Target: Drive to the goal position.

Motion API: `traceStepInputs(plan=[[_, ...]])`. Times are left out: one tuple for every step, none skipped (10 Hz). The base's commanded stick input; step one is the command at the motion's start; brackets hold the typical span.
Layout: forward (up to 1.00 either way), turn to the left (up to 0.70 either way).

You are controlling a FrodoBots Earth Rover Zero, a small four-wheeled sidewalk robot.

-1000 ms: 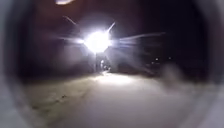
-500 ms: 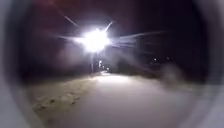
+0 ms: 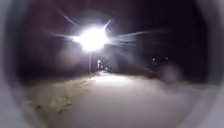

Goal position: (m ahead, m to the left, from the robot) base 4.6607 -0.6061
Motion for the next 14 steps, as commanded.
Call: traceStepInputs(plan=[[1.00, 0.14], [1.00, 0.11], [1.00, 0.09], [1.00, 0.06], [1.00, 0.06], [1.00, 0.06], [1.00, 0.06], [1.00, 0.06], [1.00, 0.06], [1.00, 0.09], [1.00, 0.12], [1.00, 0.15], [1.00, 0.19], [1.00, 0.22]])
